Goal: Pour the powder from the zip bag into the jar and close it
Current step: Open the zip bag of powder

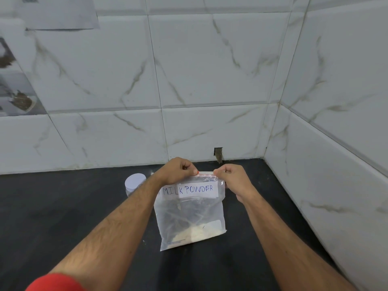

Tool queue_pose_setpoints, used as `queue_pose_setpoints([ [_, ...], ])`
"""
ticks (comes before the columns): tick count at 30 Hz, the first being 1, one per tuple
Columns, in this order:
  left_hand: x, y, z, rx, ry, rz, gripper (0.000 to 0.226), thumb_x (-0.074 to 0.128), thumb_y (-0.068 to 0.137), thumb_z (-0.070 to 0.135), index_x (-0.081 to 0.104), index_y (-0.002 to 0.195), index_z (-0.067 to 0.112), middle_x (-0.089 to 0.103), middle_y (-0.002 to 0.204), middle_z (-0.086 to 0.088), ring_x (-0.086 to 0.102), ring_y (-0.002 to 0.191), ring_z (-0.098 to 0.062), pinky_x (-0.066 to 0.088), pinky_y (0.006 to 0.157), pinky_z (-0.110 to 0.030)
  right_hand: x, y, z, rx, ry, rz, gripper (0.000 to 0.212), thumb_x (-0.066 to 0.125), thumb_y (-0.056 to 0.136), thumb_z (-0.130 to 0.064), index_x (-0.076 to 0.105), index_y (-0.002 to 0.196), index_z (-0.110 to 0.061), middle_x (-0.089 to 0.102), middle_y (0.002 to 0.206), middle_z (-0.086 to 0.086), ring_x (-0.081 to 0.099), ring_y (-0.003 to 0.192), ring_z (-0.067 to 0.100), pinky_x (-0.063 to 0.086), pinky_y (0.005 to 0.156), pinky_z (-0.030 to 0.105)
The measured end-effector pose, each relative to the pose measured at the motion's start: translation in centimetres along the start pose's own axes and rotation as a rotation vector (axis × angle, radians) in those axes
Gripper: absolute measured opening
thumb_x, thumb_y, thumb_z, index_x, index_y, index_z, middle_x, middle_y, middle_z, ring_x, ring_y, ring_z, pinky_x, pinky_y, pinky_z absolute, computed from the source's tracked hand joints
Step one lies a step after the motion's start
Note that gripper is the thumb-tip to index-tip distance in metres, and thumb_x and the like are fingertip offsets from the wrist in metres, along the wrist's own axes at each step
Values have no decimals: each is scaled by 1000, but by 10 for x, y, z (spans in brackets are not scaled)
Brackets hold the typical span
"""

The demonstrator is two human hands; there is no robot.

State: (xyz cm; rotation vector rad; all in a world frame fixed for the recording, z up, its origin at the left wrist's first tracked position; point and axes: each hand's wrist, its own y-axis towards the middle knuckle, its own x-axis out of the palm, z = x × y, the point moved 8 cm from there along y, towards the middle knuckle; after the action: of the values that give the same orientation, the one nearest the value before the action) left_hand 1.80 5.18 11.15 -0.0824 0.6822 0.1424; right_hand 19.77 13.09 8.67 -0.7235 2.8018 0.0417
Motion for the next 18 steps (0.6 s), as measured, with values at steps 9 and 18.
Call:
queue_pose_setpoints([
  [9,-15,-12,-4,-13,52,32,16,68,93,26,72,78,20,71,84,12,60,73,2,44,70,-14,-6,-3,-4,-18,7,-13,13,70,91,-14,74,79,-10,76,87,8,70,84,20,56,77,39],
  [18,-33,-27,-15,-57,83,75,16,70,92,26,72,77,22,68,67,24,58,67,4,43,68,-15,-12,-6,-6,-24,2,-14,19,71,89,-14,73,71,-16,75,82,8,70,83,24,59,82,48],
])
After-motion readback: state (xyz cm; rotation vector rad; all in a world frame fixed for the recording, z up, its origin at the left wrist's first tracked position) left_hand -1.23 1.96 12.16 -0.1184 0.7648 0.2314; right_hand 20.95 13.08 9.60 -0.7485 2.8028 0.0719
